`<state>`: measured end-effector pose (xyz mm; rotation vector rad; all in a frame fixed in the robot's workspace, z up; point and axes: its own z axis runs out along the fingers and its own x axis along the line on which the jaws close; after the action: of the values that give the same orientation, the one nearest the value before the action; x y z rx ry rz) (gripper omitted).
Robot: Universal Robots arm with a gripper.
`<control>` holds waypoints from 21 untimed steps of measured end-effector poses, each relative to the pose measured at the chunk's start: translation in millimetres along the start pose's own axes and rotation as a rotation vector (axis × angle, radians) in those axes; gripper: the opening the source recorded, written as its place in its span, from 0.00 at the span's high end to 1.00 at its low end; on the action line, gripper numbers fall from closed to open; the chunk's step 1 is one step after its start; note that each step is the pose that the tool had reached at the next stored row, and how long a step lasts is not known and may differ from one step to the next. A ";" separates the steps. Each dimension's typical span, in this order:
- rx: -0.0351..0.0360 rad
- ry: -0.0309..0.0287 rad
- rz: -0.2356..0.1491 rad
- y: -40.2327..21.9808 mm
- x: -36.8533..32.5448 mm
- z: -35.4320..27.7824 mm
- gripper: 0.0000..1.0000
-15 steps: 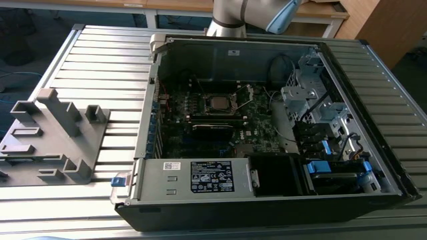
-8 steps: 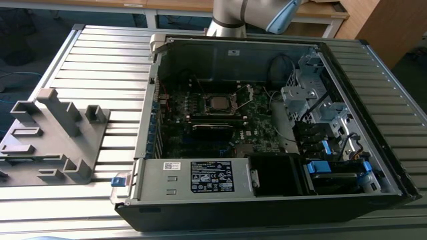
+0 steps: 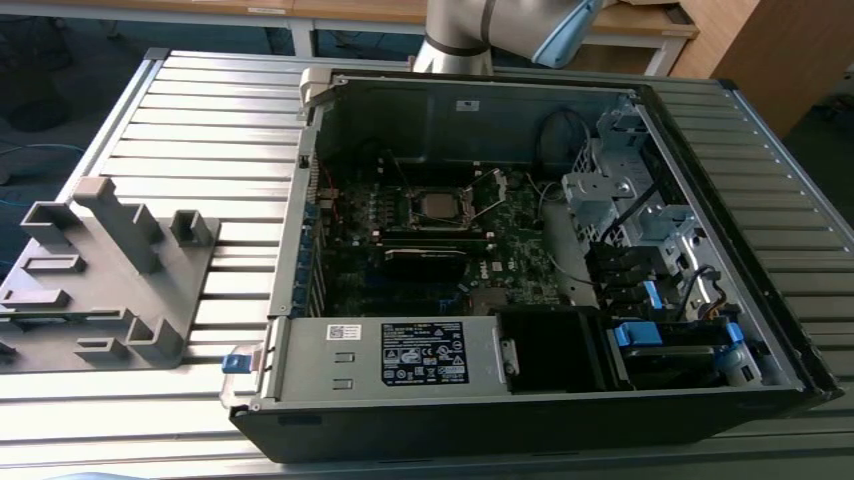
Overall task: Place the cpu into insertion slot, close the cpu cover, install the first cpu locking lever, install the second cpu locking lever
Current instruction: 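Place the cpu into insertion slot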
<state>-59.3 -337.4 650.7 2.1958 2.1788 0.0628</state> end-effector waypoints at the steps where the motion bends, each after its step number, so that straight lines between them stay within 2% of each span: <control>1: 0.0000 -0.0001 0.000 0.3 0.0 -4.5 0.89; 4: -0.0001 0.0005 0.000 0.0 -0.1 -0.5 0.89; 21: 0.0001 0.0002 0.000 -0.2 0.0 3.6 0.89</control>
<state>-59.2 -337.4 647.1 2.1960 2.1790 0.0630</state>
